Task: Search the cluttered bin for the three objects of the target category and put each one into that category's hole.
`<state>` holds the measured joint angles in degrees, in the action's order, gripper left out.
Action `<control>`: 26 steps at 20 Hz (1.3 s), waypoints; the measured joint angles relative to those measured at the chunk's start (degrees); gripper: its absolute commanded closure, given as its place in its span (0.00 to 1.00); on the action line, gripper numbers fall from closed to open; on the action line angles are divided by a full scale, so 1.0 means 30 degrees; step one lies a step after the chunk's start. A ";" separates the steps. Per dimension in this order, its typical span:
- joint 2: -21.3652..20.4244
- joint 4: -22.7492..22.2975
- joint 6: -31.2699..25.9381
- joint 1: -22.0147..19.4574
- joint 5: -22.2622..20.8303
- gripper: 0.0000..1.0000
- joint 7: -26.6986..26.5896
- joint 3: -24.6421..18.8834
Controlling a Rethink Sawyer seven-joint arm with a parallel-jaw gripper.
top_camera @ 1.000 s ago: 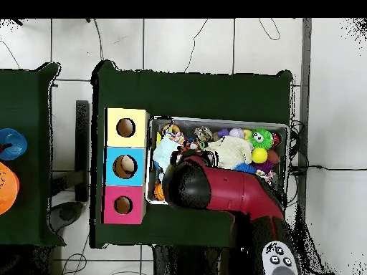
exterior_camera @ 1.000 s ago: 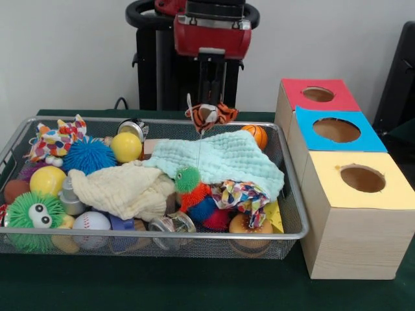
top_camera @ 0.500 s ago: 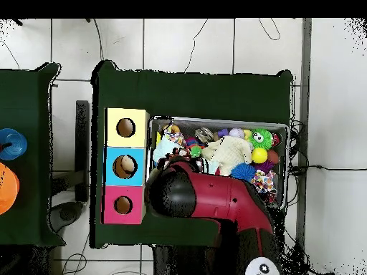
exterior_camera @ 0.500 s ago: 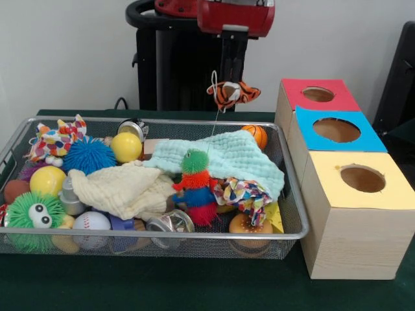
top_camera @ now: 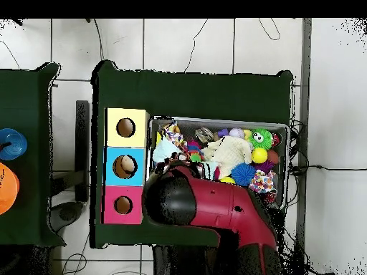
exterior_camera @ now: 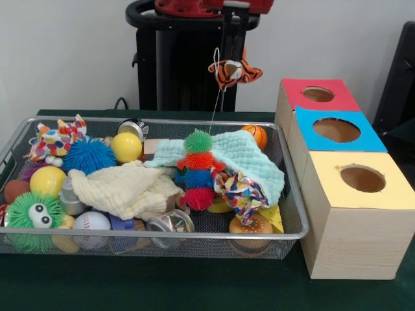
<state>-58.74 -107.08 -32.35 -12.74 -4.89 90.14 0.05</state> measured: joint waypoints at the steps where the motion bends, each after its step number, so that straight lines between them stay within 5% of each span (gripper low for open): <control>1: -0.0094 0.0000 -0.0126 0.0002 0.0012 1.00 0.0000 0.0058; 13: -0.0824 0.0006 -0.1937 0.0298 0.0145 1.00 0.0000 0.0496; 26: -0.0749 0.0011 -0.2020 0.2146 0.0839 1.00 0.0032 0.0722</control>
<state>-60.99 -107.05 -38.41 -6.30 -2.37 90.23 2.21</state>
